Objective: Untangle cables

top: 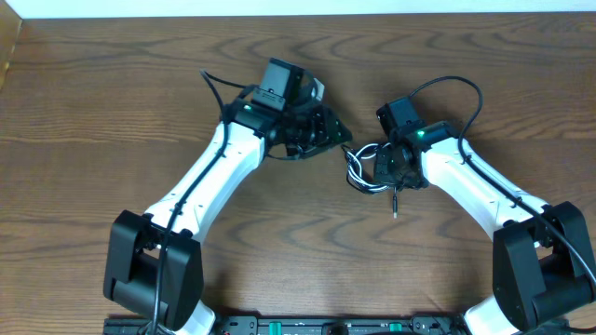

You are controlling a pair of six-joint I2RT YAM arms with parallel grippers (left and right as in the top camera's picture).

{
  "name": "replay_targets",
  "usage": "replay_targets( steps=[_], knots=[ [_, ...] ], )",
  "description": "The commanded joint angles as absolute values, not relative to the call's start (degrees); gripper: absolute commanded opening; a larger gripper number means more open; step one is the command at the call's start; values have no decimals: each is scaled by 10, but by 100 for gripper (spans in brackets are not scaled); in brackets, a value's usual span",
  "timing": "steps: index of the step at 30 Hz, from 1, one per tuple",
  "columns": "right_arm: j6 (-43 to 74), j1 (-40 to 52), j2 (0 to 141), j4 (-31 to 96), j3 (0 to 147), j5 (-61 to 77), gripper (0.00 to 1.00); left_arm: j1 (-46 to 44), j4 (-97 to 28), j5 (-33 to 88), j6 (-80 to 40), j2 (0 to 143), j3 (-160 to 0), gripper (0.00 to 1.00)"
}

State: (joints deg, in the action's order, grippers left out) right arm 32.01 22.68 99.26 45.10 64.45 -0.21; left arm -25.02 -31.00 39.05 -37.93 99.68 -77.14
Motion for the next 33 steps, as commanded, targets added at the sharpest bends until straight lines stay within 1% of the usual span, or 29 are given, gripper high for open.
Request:
replay_targets(
  steps=[1, 3, 9, 16, 22, 24, 27, 33],
  knots=[
    [319, 224, 989, 446, 647, 8, 1, -283, -306, 338, -437, 1000, -769, 34],
    [319, 224, 989, 443, 647, 8, 1, -308, -306, 296, -452, 1000, -769, 34],
    [318, 224, 989, 444, 647, 8, 1, -338, -308, 232, -491, 1003, -769, 34],
    [317, 225, 989, 444, 647, 9, 1, -341, -312, 209, -492, 1036, -769, 34],
    [316, 225, 989, 446, 647, 9, 1, -341, -335, 162, -492, 1046, -769, 34],
    [316, 225, 989, 445, 647, 10, 1, -341, -341, 152, -492, 1046, -768, 28],
    [316, 225, 989, 442, 647, 10, 1, -341, -338, 148, -492, 1046, -768, 23],
    [317, 225, 989, 441, 647, 17, 1, -345, -340, 148, -493, 1071, -768, 22]
  ],
)
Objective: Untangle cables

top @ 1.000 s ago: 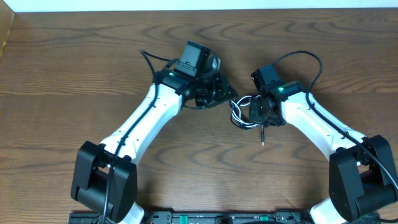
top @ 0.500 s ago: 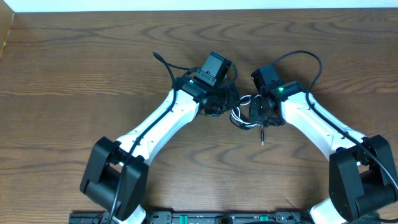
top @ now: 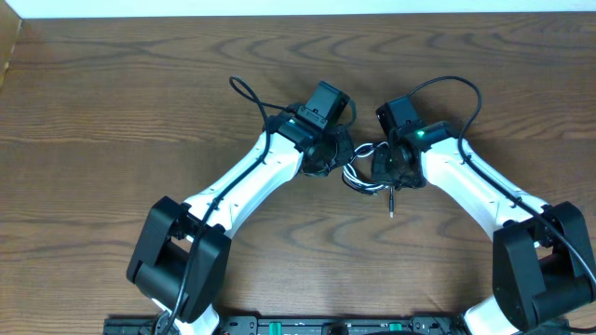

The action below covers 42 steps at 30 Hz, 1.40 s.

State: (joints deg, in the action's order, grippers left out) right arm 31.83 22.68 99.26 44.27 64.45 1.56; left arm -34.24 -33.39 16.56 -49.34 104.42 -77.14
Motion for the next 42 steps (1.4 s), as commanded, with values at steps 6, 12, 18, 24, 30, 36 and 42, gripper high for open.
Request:
replay_targets(
  steps=[6, 12, 18, 24, 30, 36, 42],
  knots=[
    [317, 225, 989, 448, 647, 17, 1, -350, -333, 140, -507, 1090, -768, 9],
    [317, 225, 989, 448, 647, 29, 1, -352, -333, 138, -512, 1096, -768, 8],
    [317, 226, 1004, 442, 647, 42, 1, -363, -337, 137, -513, 1134, -767, 8],
    [317, 226, 1034, 429, 647, 50, 1, -365, -366, 128, -511, 1160, -767, 8],
    [317, 226, 1048, 424, 647, 51, 1, -391, -370, 129, -511, 1179, -767, 9],
    [317, 223, 1048, 420, 647, 51, 1, -393, -370, 131, -487, 1178, -767, 7],
    [317, 208, 1048, 420, 647, 58, 1, -347, -370, 222, -416, 1138, -768, 7]
  ],
)
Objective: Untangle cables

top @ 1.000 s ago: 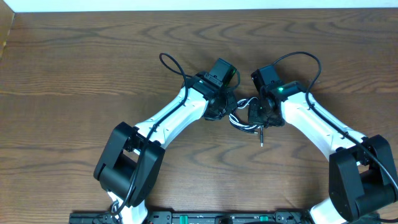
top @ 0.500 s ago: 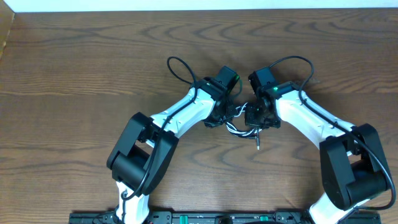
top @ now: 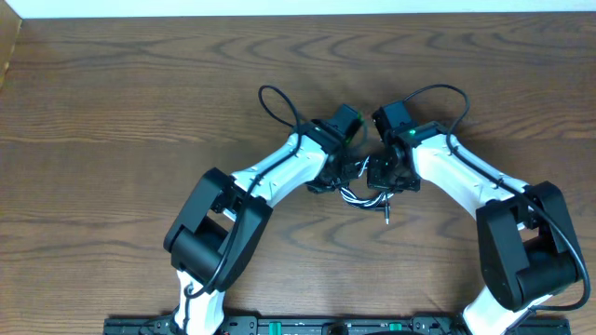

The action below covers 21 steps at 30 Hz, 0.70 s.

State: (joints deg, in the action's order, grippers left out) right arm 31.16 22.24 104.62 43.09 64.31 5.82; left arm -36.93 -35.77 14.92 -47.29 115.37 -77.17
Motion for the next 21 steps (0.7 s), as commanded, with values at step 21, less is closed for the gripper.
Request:
replay_targets(
  steps=[21],
  knots=[
    [294, 180, 1049, 436, 647, 101, 22, -119, -473, 424, -189, 1048, -768, 7]
  ],
)
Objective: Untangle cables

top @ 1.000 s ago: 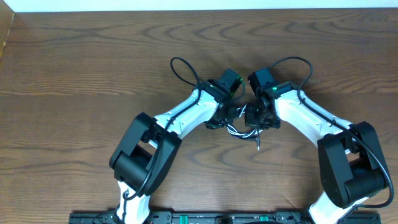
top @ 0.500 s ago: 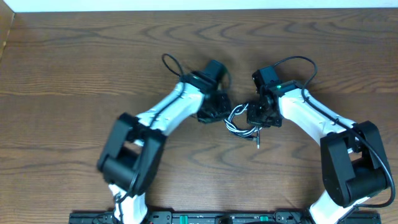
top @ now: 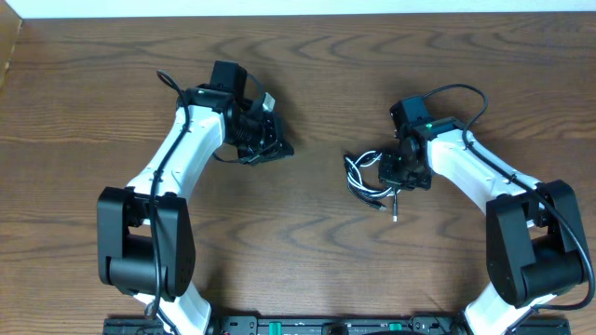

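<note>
A small tangle of black and white cables [top: 359,177] lies right of the table's middle, with a plug end [top: 395,213] trailing toward the front. My right gripper [top: 391,173] sits on the tangle's right side and seems shut on it, though the fingertips are hidden under the wrist. Well away to the left, my left gripper [top: 282,141] hangs over bare wood and points toward the tangle. Its fingers look spread, with no cable in them.
The tabletop is dark wood [top: 307,251]. A pale strip [top: 298,7] runs along the far edge, and a box corner [top: 7,46] shows at the far left. The arm bases stand at the front edge.
My left gripper was pressed against the tangle's left side beside the right gripper. It is now far to the left, with nothing in it. The tangle and right gripper have shifted slightly right.
First my left gripper was just left of the tangle, which my right gripper held. Then it was closer, at the tangle's edge. Later both grippers met on the tangle near the table's middle. Now the left is back at the left, and the tangle looks much the same.
</note>
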You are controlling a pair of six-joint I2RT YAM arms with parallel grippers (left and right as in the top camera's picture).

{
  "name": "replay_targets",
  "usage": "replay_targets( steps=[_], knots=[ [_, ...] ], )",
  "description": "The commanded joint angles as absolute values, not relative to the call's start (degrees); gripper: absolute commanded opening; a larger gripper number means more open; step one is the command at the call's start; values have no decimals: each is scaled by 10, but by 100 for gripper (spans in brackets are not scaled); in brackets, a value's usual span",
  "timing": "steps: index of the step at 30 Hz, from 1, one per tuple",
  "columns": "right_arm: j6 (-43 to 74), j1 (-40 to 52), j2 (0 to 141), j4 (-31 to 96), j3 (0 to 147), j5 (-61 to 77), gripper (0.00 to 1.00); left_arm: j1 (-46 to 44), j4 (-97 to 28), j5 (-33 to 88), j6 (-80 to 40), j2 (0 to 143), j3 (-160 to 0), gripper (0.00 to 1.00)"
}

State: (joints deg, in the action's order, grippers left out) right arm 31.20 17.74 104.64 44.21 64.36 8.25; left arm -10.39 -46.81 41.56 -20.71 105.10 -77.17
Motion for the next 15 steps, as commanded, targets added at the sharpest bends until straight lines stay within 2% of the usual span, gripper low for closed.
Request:
replay_targets(
  steps=[1, 3, 7, 12, 15],
  knots=[
    [283, 181, 1049, 434, 647, 114, 35, -127, -472, 424, -189, 1048, -768, 8],
    [263, 181, 1049, 432, 647, 138, 45, -136, -471, 424, -190, 1048, -768, 12],
    [209, 181, 1041, 432, 651, 193, 51, -149, -465, 424, -194, 1048, -768, 13],
    [220, 168, 977, 444, 657, 192, 49, -169, -448, 422, -222, 1048, -768, 13],
    [242, 144, 919, 454, 657, 192, 48, -181, -443, 392, -316, 1048, -768, 17]
  ],
)
